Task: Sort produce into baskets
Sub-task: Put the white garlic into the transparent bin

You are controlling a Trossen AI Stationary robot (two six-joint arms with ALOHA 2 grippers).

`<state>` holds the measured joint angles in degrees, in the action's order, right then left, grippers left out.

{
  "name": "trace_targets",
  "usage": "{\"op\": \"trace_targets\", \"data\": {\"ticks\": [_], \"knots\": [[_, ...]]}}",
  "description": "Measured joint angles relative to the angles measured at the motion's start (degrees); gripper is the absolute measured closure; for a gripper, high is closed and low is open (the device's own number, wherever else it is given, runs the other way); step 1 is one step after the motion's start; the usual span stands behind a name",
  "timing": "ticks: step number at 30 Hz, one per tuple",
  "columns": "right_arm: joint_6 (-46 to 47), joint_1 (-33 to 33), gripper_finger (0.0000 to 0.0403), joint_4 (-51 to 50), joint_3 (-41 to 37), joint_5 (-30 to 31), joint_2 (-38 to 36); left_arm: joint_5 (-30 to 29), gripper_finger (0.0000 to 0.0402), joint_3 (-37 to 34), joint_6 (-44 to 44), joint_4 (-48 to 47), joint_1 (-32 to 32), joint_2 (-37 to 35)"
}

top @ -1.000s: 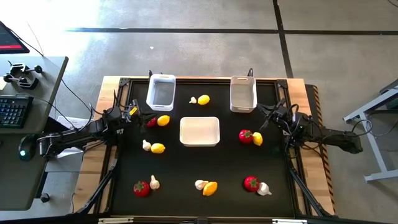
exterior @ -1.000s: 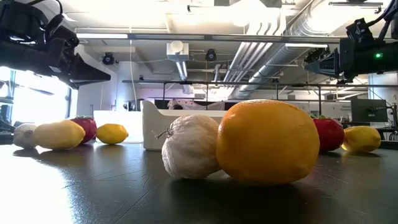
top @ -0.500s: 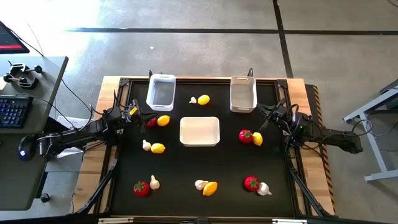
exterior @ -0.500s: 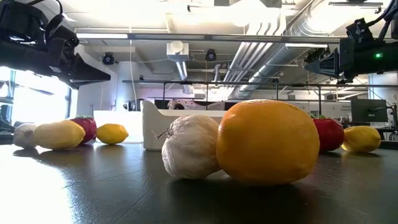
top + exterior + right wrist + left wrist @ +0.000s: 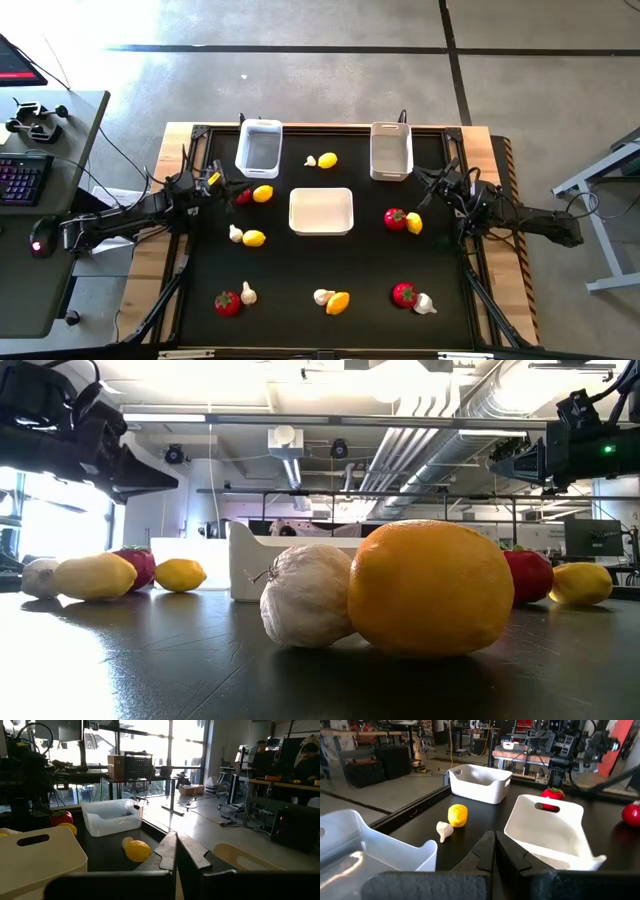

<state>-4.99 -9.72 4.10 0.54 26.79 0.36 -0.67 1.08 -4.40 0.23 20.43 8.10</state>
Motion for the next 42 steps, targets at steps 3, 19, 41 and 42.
{"op": "trace_targets", "data": {"ticks": [3,19,41,42], "knots": [[0.02,-0.02,0.0403,0.00,0.00,0.00,0.00,0.42,0.0402,0.00,-2.46,0.85,0.00,-0.01],[0.01,0.00,0.0403,0.00,0.00,0.02,0.00,9.48,0.0402,0.00,-7.05,1.16,-0.02,0.00],[0.01,0.00,0.0403,0.00,0.00,0.01,0.00,19.21,0.0402,0.00,-4.93,6.36,-0.02,1.05],[0.01,0.00,0.0403,0.00,0.01,0.01,0.00,19.68,0.0402,0.00,-4.98,6.74,-0.02,1.39]]}}
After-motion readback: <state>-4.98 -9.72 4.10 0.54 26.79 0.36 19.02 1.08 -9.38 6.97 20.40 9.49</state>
